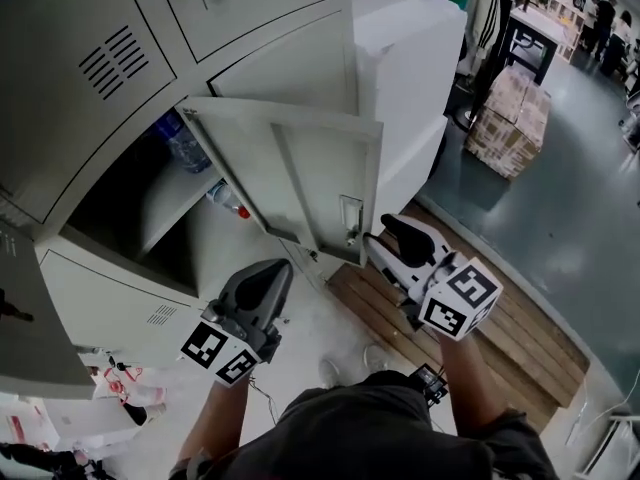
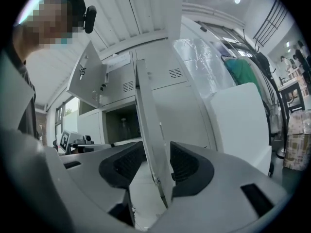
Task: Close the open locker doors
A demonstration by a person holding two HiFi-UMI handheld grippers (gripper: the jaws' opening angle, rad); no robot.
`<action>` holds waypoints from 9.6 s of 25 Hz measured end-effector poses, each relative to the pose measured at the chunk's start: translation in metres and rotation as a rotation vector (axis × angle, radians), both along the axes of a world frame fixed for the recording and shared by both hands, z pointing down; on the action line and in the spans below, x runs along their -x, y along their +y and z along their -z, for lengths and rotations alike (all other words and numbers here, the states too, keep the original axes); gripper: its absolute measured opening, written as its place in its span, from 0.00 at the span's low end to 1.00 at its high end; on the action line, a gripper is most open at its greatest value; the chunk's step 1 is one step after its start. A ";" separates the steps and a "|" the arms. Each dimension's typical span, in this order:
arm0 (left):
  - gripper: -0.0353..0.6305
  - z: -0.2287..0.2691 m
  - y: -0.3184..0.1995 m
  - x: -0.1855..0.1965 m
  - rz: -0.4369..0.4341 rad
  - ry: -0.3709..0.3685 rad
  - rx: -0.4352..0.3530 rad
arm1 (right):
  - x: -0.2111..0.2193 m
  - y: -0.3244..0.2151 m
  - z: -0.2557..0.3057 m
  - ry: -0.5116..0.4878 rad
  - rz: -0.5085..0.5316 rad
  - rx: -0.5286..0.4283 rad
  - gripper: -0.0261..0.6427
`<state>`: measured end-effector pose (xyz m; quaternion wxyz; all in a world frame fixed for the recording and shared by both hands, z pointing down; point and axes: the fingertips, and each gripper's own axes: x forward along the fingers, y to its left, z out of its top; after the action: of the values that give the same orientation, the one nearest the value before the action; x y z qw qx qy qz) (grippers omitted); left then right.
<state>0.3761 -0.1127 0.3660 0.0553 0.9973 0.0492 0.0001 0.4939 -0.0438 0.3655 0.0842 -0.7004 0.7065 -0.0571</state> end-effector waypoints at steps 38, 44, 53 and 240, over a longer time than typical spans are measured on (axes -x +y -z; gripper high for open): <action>0.07 -0.018 0.010 0.015 0.374 -0.011 0.035 | 0.019 -0.021 0.001 -0.012 0.510 -0.049 0.25; 0.07 -0.016 0.016 0.035 0.384 0.003 0.029 | 0.038 -0.016 -0.001 -0.003 0.527 -0.034 0.24; 0.07 -0.011 0.017 0.077 0.387 0.024 0.027 | 0.070 -0.014 -0.002 -0.002 0.506 -0.019 0.25; 0.07 -0.016 -0.136 0.349 0.527 0.111 0.075 | 0.311 -0.194 -0.009 0.091 0.389 0.086 0.19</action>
<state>0.0274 -0.2482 0.3823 0.0876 0.9714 -0.2092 -0.0707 0.1829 -0.2378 0.3748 0.0095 -0.5555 0.8285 -0.0707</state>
